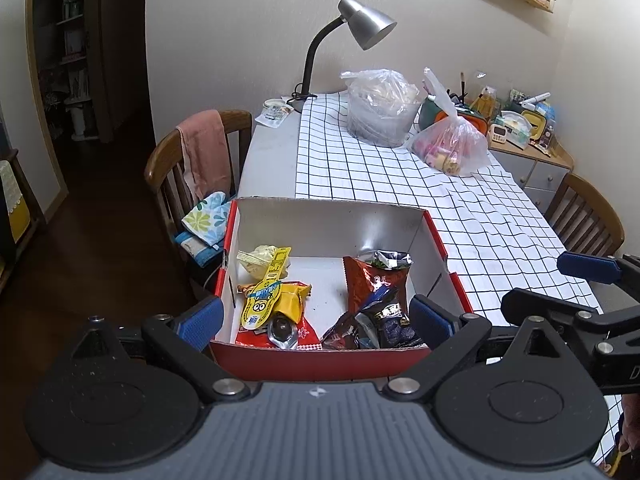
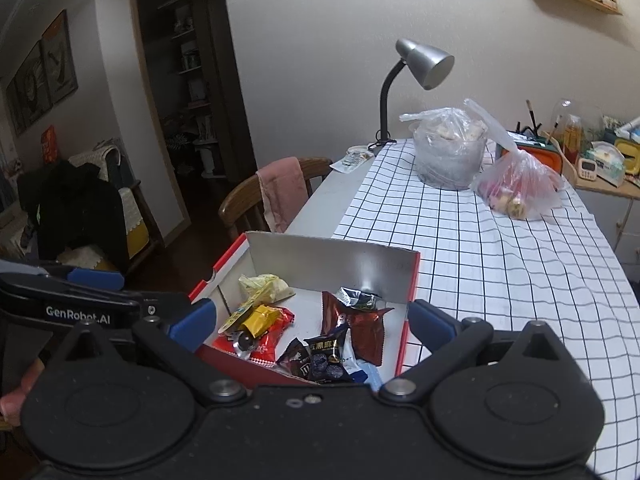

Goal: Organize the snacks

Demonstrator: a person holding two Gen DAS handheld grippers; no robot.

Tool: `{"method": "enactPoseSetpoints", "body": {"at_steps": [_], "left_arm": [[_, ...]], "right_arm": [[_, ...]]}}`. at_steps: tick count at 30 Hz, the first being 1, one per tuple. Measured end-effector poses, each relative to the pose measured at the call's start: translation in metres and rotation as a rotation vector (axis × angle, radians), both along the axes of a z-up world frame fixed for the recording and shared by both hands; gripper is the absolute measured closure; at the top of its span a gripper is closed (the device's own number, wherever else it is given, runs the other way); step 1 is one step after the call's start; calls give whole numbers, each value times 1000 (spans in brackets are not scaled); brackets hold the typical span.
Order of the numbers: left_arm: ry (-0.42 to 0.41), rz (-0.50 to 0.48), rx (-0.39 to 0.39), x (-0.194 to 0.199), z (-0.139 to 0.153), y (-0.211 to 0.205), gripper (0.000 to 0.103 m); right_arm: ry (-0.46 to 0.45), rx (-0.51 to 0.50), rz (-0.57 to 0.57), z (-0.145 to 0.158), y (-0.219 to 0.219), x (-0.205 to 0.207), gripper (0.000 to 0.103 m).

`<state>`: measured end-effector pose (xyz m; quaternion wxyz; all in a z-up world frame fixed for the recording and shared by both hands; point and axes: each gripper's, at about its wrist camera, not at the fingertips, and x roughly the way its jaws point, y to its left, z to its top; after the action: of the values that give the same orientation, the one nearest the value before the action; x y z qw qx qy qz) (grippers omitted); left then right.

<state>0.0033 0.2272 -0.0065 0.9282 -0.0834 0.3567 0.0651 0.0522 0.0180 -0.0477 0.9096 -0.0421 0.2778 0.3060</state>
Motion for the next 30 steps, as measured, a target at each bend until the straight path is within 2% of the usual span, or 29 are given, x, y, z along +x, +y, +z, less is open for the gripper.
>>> {"method": "enactPoseSetpoints", "body": {"at_steps": [8, 30], "left_arm": [[-5, 2, 11, -1, 2, -4, 3], [-44, -14, 16, -2, 12, -10, 3]], "right_arm": [[63, 8, -33, -3, -5, 8, 0], [56, 34, -60, -3, -7, 19, 0]]}}
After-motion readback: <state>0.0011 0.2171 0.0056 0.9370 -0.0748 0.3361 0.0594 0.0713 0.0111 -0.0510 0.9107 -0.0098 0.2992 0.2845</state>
